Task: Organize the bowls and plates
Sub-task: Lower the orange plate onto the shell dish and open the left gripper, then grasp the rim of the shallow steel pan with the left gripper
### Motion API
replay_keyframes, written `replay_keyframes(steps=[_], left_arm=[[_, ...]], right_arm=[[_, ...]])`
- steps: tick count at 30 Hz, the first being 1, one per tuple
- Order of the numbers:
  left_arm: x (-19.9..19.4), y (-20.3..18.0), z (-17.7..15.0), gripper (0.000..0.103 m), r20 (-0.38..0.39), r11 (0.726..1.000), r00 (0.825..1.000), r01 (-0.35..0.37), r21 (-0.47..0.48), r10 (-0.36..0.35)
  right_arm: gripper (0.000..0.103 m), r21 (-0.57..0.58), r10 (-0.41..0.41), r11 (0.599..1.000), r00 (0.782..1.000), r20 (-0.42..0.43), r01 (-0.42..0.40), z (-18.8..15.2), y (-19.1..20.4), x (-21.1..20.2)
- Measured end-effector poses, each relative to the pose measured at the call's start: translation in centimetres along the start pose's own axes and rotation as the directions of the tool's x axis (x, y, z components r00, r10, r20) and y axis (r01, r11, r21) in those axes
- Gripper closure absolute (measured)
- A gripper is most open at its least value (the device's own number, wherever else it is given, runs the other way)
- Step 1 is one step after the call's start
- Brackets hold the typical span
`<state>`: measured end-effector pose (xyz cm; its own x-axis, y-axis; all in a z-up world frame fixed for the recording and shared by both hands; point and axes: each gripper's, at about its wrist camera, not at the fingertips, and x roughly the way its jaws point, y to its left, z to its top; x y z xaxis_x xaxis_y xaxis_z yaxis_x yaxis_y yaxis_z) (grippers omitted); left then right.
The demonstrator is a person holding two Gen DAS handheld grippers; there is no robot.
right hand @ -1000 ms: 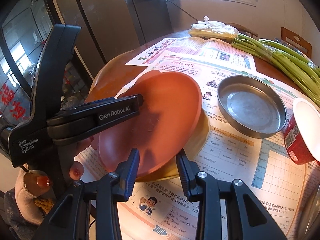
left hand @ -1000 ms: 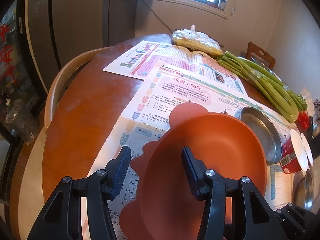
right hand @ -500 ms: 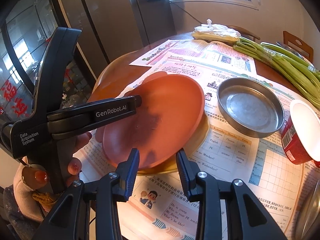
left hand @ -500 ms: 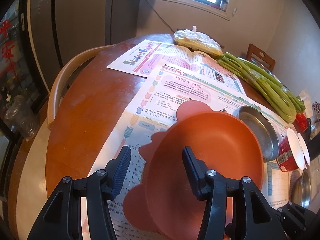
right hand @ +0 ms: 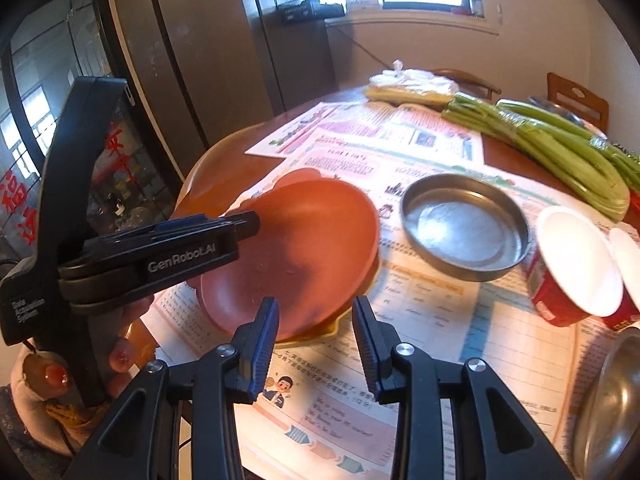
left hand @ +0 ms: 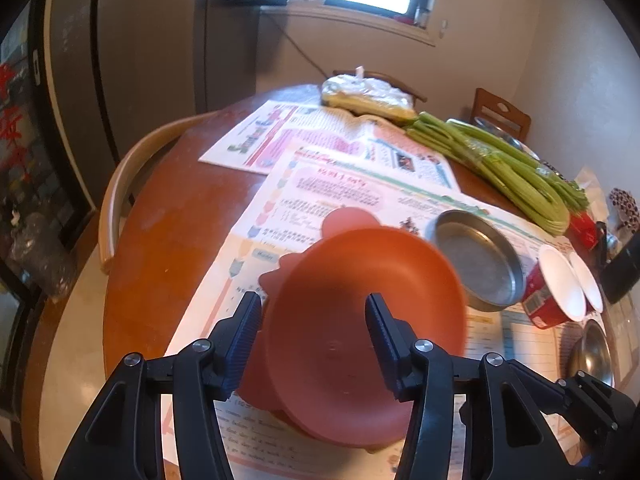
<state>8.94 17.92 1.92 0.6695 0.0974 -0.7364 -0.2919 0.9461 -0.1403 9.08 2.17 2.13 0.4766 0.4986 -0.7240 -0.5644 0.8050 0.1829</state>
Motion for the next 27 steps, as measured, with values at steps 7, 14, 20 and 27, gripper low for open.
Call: replay_keyframes(steps=[7, 14, 20, 27], left_arm=[[-1.5, -2.4, 0.5, 0.045, 0.021, 0.999, 0.999, 0.023, 0.043, -0.024], [-2.0, -5.2, 1.4, 0.043, 0.02, 0.994, 0.998, 0.057, 0.092, -0.059], [-2.2, -7.4, 2.2, 0.043, 0.006, 0.985, 0.995, 0.1, 0.141, -0.101], [-0.9, -9.6, 3.9, 0.042, -0.057, 0.967, 0.989, 0.144, 0.212, -0.134]], right_arm=[[0.065, 0.046, -0.01, 0.999, 0.999, 0.05, 0.008, -0.1, -1.9, -2.3], [0.065, 0.123, -0.027, 0.992, 0.997, 0.077, 0.017, -0.2, -5.0, -3.9], [0.063, 0.182, -0.044, 0.983, 0.995, 0.09, 0.027, -0.4, -7.3, -4.5], [0.063, 0.267, -0.062, 0.963, 0.994, 0.095, 0.034, -0.5, -9.5, -4.7]])
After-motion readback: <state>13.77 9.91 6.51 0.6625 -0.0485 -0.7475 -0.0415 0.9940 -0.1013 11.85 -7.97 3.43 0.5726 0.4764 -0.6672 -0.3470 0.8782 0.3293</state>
